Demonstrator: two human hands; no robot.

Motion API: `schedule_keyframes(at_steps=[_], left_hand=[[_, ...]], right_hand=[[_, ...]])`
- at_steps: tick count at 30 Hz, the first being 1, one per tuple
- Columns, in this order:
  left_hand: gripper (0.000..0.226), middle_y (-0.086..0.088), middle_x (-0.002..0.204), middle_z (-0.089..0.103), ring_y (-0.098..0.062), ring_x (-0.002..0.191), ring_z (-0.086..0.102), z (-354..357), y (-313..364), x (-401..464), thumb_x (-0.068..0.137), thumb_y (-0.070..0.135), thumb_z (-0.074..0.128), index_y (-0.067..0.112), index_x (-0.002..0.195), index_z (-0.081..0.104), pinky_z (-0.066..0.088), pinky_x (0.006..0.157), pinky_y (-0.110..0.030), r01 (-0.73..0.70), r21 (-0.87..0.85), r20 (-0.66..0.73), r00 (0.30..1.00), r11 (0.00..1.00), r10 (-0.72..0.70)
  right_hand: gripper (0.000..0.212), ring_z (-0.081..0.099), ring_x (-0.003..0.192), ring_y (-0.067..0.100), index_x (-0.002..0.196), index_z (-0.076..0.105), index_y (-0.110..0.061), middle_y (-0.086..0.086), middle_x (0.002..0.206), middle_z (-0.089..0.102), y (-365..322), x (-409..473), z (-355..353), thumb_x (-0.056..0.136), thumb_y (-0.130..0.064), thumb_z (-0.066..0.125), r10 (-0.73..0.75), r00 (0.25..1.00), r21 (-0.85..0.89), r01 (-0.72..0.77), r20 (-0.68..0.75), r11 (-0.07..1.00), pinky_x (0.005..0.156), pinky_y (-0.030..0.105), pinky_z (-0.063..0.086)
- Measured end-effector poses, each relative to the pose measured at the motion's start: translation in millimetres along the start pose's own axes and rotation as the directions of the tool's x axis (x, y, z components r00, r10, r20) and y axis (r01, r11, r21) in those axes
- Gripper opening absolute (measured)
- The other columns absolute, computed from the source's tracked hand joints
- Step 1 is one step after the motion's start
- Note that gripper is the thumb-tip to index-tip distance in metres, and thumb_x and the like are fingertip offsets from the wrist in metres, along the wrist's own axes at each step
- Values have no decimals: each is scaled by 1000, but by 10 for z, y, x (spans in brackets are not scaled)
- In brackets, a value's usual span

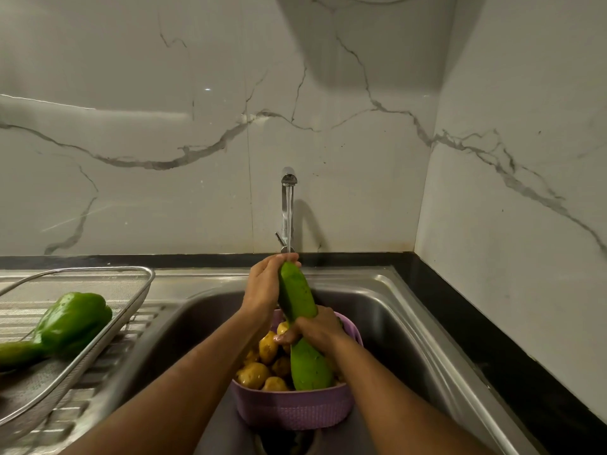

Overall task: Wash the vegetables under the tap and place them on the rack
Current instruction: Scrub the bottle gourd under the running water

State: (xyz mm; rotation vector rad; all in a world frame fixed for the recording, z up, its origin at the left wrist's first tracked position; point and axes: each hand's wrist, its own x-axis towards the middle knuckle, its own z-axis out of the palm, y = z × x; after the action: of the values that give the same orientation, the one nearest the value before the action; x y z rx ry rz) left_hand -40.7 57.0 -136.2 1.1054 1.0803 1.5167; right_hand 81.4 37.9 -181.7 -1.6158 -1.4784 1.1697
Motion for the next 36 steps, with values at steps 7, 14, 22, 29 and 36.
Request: schedule_keyframes(at_steps=[7,14,22,29,36], left_hand=[[31,-15,102,74,-29,97,69,-59,-5,52,102,20,50,3,110,75,55,97,-50,132,-201,54,991,971,-123],[29,-13,116,66,-25,103,64,2,-12,-67,109,26,43,18,109,71,58,85,-42,1,-3,157,988,1000,0],[35,-15,106,71,-28,97,67,-52,-8,39,108,33,49,10,101,73,61,78,-46,8,76,-6,1000,997,-7],[29,-13,120,70,-24,106,65,-94,5,0,107,28,48,12,113,71,58,78,-37,-12,-25,252,968,1000,18],[29,-10,123,60,-26,109,62,-108,-12,-46,111,31,39,19,120,64,60,78,-36,-98,147,268,962,984,56]], right_hand=[[38,71,98,28,109,74,-18,8,105,76,8,21,27,71,-21,81,-35,999,-33,35,-20,999,92,48,59],[49,75,92,30,97,79,-21,4,92,79,119,151,-4,48,-22,83,41,999,40,-40,-25,998,87,53,62],[45,71,99,26,107,75,-23,5,105,77,13,48,36,62,-22,86,-2,1000,-29,1,-19,1000,92,45,60],[65,74,93,31,103,76,-23,5,97,79,82,122,-6,39,-28,85,75,997,51,-75,-2,996,87,50,62],[59,73,95,31,108,74,-25,6,100,78,98,146,13,49,-27,85,76,997,55,-77,15,996,89,51,61]])
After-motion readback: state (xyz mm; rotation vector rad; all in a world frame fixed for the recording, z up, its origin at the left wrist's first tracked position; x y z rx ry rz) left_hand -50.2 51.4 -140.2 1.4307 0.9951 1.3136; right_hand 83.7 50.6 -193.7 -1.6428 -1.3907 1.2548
